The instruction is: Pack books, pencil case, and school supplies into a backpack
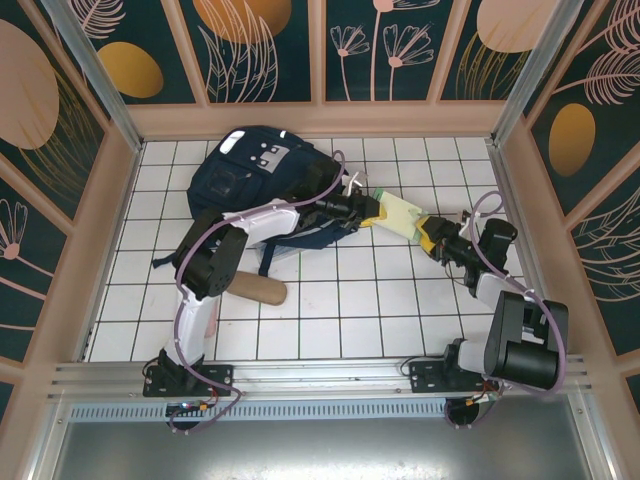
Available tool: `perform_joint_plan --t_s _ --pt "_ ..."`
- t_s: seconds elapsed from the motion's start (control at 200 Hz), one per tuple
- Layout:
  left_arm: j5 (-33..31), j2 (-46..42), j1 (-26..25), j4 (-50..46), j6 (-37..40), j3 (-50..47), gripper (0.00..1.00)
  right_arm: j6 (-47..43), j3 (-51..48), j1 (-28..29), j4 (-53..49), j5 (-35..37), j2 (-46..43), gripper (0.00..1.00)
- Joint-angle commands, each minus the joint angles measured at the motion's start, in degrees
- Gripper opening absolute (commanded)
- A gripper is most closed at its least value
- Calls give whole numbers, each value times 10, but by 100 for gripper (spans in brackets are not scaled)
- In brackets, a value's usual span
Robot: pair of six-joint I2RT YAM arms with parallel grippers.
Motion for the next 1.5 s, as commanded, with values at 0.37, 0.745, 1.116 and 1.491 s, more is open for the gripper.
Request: perform_joint_plan --t_s 0.37,0.745,1.116,1.491 --pt "45 -31 -2 101 -53 -17 0 11 19 -2 50 -30 4 26" --pt "-35 -22 12 -191 151 82 43 -25 31 -3 -19 -3 -21 0" --pt "-474 -9 50 -514 381 227 45 -59 35 -3 -77 20 -41 0" --pt "-579 59 50 -559 450 259 50 -56 30 -2 -81 26 -41 0"
